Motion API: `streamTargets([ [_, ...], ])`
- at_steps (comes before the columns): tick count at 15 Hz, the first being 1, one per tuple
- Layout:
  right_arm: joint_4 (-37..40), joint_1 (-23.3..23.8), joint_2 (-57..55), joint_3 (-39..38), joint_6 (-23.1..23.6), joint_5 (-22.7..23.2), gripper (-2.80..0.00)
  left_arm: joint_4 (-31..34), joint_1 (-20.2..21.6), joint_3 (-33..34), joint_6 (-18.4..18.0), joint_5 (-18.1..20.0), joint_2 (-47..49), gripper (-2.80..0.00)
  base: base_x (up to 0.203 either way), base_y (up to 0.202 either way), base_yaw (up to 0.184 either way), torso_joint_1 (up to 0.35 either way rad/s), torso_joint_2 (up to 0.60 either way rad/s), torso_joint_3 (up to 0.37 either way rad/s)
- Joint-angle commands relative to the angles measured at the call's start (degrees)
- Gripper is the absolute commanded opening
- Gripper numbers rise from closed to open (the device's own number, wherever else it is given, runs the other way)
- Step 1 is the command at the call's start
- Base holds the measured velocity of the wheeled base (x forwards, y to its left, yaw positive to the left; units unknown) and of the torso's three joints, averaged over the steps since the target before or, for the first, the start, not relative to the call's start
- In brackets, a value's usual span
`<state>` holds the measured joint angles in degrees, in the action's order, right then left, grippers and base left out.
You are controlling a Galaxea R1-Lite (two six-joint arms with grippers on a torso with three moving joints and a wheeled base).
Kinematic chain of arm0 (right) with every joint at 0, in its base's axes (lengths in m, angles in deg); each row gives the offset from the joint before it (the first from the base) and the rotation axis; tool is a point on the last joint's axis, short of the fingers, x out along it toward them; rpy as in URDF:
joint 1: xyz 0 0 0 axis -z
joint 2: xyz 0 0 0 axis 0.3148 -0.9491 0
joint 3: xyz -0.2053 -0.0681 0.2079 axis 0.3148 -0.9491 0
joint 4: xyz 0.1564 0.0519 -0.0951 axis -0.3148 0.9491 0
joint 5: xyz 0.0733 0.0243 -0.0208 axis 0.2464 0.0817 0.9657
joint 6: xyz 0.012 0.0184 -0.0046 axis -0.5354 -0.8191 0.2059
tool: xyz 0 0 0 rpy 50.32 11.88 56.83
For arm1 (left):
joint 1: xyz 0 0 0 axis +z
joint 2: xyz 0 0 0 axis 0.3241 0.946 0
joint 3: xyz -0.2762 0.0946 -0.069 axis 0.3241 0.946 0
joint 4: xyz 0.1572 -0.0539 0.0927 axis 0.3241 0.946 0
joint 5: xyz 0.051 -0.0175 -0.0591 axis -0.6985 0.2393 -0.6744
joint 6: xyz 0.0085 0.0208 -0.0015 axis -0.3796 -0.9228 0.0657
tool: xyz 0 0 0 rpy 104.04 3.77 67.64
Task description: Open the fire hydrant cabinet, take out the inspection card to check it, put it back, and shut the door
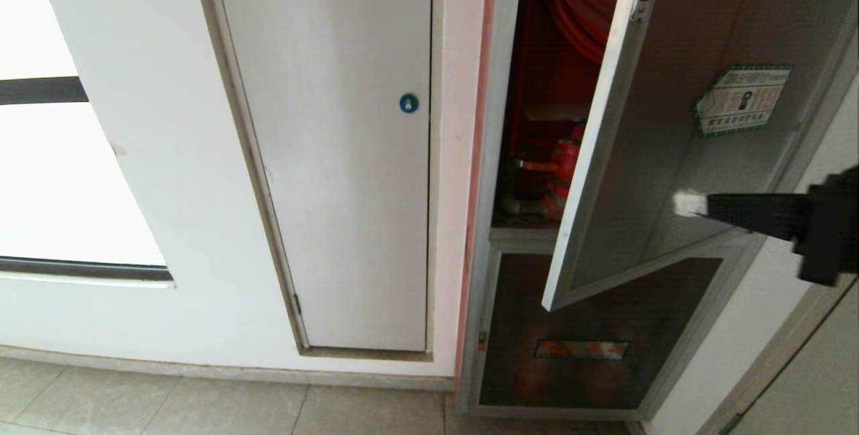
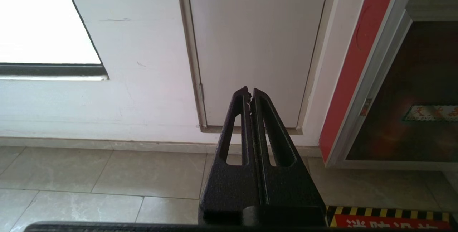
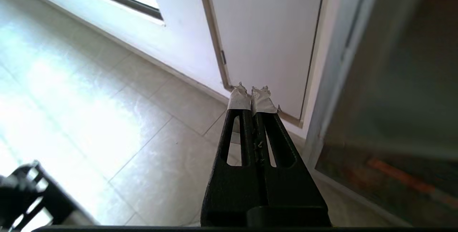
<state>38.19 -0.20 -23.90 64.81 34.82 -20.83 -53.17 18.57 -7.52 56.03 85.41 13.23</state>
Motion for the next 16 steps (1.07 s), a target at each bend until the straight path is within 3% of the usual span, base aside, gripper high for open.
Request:
streamTargets([
  [1,-3.1,-6.1,-10.6,2.9,-0.4,-6.1,-2.8,0.0,0.0,0.0,0.0,0.0,0.1,-2.8,0.0,0.0,0.0,0.0,0.0,0.0],
  [7,-28.8,-17.4,-25.4,6.3,-0.2,-35.6,-2.8,0.0,0.0,0.0,0.0,0.0,0.1,-2.8,0.0,0.0,0.0,0.0,0.0,0.0],
  [9,-36.1,-19.5,-29.2,6.8,0.0,-43.5,-2.8,0.0,0.0,0.0,0.0,0.0,0.1,-2.8,0.0,0.0,0.0,0.0,0.0,0.0],
  [11,-49.0,-20.4,-34.0,7.3,0.8,-50.8,-2.8,0.0,0.0,0.0,0.0,0.0,0.1,-2.8,0.0,0.0,0.0,0.0,0.0,0.0],
  [14,-70.2,-20.7,-41.0,7.3,9.8,-56.8,-2.8,0.0,0.0,0.0,0.0,0.0,0.1,-2.8,0.0,0.0,0.0,0.0,0.0,0.0],
  [16,-78.6,-20.9,-45.3,9.0,17.2,-59.9,-2.8,0.0,0.0,0.0,0.0,0.0,0.0,-2.8,0.0,0.0,0.0,0.0,0.0,0.0],
])
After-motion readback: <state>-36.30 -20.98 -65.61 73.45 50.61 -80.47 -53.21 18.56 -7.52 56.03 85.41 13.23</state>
